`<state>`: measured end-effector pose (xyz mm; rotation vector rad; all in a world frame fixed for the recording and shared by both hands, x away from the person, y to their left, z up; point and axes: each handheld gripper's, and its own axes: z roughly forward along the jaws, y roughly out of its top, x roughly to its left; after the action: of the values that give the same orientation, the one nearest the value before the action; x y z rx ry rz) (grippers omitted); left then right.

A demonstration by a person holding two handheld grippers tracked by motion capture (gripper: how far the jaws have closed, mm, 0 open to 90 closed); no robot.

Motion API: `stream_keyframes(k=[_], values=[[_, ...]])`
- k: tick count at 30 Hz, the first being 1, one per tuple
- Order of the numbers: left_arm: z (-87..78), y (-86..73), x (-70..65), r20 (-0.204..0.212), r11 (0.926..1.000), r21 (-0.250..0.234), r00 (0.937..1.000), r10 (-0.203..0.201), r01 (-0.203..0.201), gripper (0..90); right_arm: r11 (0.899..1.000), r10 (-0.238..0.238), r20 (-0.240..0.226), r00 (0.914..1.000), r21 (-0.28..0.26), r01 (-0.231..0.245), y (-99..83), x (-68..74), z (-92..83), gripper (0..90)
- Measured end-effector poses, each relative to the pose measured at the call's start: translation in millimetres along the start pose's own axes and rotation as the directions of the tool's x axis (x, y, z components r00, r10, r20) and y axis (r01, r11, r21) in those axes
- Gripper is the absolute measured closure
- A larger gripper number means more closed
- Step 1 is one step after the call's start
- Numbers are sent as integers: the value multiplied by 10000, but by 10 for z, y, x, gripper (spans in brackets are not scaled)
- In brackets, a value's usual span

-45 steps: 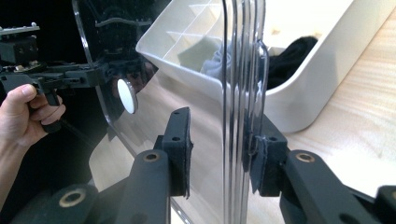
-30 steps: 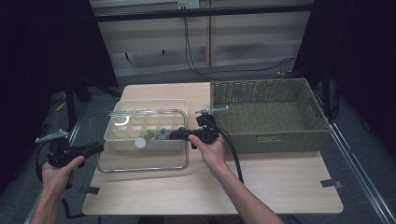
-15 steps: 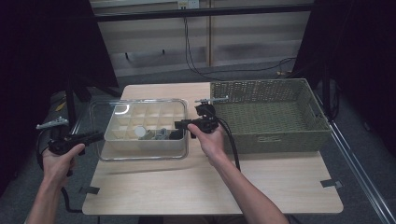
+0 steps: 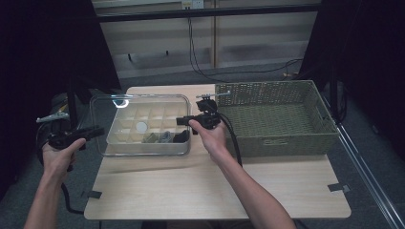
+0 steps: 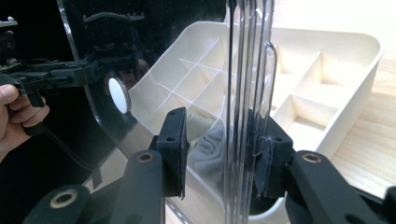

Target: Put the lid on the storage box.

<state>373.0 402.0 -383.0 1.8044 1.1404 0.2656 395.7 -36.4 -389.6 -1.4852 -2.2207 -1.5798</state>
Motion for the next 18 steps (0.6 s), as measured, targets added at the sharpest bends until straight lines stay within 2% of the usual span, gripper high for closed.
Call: stream_keyframes(k=[6, 9, 18], values=[[2, 82, 18, -24, 9999, -22, 9999, 100, -100, 616, 10000, 24, -12, 10000, -91, -25, 89, 1, 1, 611], [2, 167, 21, 66, 9999, -107, 10000, 63, -62, 615, 9998, 20, -2, 10000, -183, -20, 150, -1, -16, 610], [70, 311, 62, -21, 9999, -116, 10000, -30, 30, 615, 9997, -65, 159, 9999, -218, 68, 322, -10, -19, 609]])
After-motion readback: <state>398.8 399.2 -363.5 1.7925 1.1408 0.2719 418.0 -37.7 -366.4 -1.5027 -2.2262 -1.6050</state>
